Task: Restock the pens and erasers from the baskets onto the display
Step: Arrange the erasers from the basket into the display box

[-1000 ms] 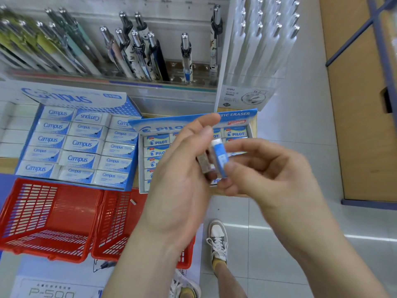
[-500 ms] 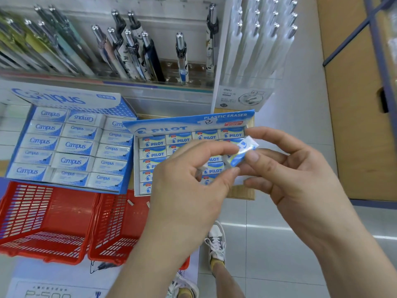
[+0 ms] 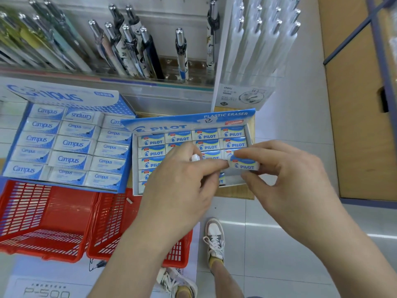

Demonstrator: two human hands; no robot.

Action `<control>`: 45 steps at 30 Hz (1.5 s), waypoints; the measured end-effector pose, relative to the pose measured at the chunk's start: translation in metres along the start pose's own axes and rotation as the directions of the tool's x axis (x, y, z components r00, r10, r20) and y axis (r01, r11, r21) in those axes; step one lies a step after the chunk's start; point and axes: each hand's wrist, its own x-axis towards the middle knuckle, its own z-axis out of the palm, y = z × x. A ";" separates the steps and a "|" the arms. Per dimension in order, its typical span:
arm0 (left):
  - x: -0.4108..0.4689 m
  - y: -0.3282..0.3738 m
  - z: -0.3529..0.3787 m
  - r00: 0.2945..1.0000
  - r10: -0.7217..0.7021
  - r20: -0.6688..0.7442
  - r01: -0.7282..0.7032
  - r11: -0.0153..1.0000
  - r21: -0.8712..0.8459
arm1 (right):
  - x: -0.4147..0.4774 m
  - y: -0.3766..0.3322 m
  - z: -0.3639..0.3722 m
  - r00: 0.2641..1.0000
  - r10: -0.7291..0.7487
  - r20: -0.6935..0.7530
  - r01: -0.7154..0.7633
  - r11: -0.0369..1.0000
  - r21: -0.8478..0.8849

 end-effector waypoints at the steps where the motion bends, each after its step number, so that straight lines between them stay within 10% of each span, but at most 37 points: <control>1: 0.001 -0.001 0.000 1.000 -0.013 -0.003 0.013 1.000 -0.021 | 0.000 0.001 0.000 0.999 -0.032 0.001 0.032 0.997 -0.070; 7: 0.002 -0.002 0.002 0.997 -0.075 -0.032 0.070 0.988 -0.137 | 0.005 0.003 -0.001 0.986 -0.161 0.045 0.167 0.947 -0.274; 24: 0.016 0.018 -0.001 0.967 -0.255 -0.002 0.255 0.967 0.012 | 0.024 -0.023 -0.010 0.968 0.109 0.225 -0.016 0.926 -0.378; 34: 0.014 0.017 -0.005 0.967 -0.243 0.077 0.248 0.967 -0.059 | 0.012 -0.001 0.002 0.985 0.161 0.066 -0.141 0.961 -0.237; 36: 0.012 0.015 -0.012 0.931 -0.344 0.124 0.359 0.791 -0.495 | 0.007 0.000 -0.003 0.985 0.170 0.016 -0.167 0.978 -0.129; 38: 0.007 0.017 -0.023 0.917 -0.328 0.224 0.349 0.394 -0.851 | 0.003 -0.007 -0.008 0.975 0.220 -0.005 -0.217 0.966 0.138; 40: 0.002 0.018 -0.028 0.938 -0.241 0.250 0.278 0.091 -0.956 | -0.001 -0.024 -0.012 0.949 0.271 0.161 -0.314 0.776 0.548; 42: -0.002 0.018 -0.026 0.954 -0.187 0.235 0.229 -0.055 -0.972 | -0.004 -0.037 -0.010 0.918 0.201 0.343 -0.396 0.534 0.747; 45: -0.006 0.019 -0.023 0.967 -0.137 0.215 0.203 -0.097 -0.974 | -0.006 -0.045 0.000 0.929 0.172 0.328 -0.369 0.481 0.795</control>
